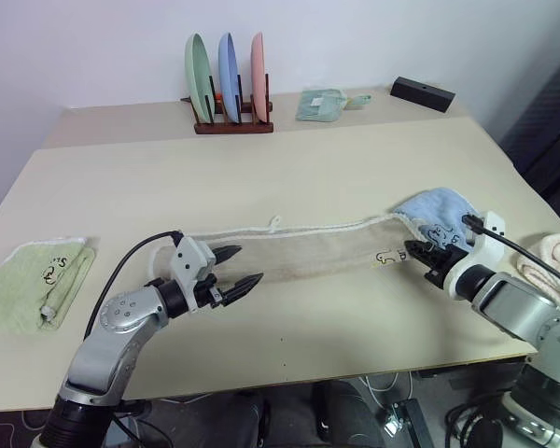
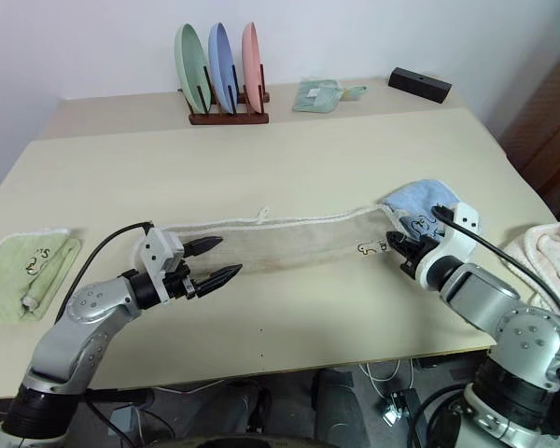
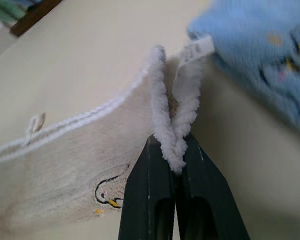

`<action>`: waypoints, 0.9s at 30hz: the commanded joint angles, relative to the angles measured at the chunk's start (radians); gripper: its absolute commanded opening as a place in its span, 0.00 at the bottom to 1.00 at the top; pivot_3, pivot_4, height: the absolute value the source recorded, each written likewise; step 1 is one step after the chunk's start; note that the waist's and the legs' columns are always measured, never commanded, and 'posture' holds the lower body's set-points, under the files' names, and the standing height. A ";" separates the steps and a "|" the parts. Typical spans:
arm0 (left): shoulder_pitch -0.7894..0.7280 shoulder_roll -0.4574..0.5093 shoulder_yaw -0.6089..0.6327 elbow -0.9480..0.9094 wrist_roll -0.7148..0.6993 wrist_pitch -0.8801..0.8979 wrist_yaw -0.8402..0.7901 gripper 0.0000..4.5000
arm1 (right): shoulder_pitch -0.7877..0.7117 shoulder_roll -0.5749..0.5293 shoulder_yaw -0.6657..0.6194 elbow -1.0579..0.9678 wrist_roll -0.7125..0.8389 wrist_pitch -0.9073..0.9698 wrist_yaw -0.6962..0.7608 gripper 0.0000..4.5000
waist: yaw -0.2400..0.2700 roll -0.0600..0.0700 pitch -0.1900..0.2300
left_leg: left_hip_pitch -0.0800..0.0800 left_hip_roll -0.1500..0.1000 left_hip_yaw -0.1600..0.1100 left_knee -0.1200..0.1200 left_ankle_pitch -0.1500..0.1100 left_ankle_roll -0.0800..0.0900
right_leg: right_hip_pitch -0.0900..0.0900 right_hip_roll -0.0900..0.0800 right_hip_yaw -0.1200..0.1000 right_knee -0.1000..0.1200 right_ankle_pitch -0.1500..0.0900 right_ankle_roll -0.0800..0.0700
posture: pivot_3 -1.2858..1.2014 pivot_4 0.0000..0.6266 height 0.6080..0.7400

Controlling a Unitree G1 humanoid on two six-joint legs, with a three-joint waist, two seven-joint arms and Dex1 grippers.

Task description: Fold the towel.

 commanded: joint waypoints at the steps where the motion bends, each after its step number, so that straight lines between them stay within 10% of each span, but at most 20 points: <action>1: -0.008 -0.012 0.024 -0.005 0.006 -0.022 0.022 0.80 | -0.049 -0.100 0.154 -0.106 -0.055 -0.069 0.134 0.01 | -0.001 0.000 0.000 | 0.000 0.000 0.000 0.000 0.000 0.000 | 0.000 0.000 0.000 0.000 0.000 0.000 | 0.52 0.24 1.00; 5: 0.001 -0.019 0.037 -0.010 0.010 -0.015 0.045 0.80 | -0.112 -0.191 0.439 -0.163 -0.181 -0.166 0.305 0.01 | 0.000 -0.002 0.001 | 0.000 0.000 -0.001 0.000 0.000 -0.001 | 0.000 0.000 -0.001 -0.001 -0.001 0.001 | 0.52 0.24 1.00; 15: 0.027 -0.013 0.059 -0.058 0.007 0.012 0.092 0.80 | -0.242 -0.002 0.826 0.079 -0.443 -0.315 0.420 0.01 | 0.003 -0.003 0.001 | -0.001 0.000 -0.001 0.000 0.002 -0.004 | 0.000 -0.001 -0.001 -0.002 0.000 0.001 | 0.52 0.24 1.00; 23: 0.076 -0.014 0.068 -0.108 0.005 0.042 0.123 0.80 | -0.236 0.031 0.863 0.094 -0.516 -0.337 0.491 0.01 | 0.003 -0.003 0.001 | -0.002 0.000 -0.001 0.000 0.002 -0.004 | -0.001 0.000 -0.001 -0.003 0.000 0.001 | 0.52 0.24 1.00; 27: 0.088 -0.012 0.074 -0.111 0.007 0.043 0.130 0.80 | -0.218 -0.013 0.807 0.015 -0.476 -0.337 0.581 0.29 | 0.004 -0.003 0.001 | -0.002 0.000 -0.001 -0.001 0.002 -0.004 | -0.001 0.000 -0.001 -0.002 0.000 0.001 | 0.52 0.24 1.00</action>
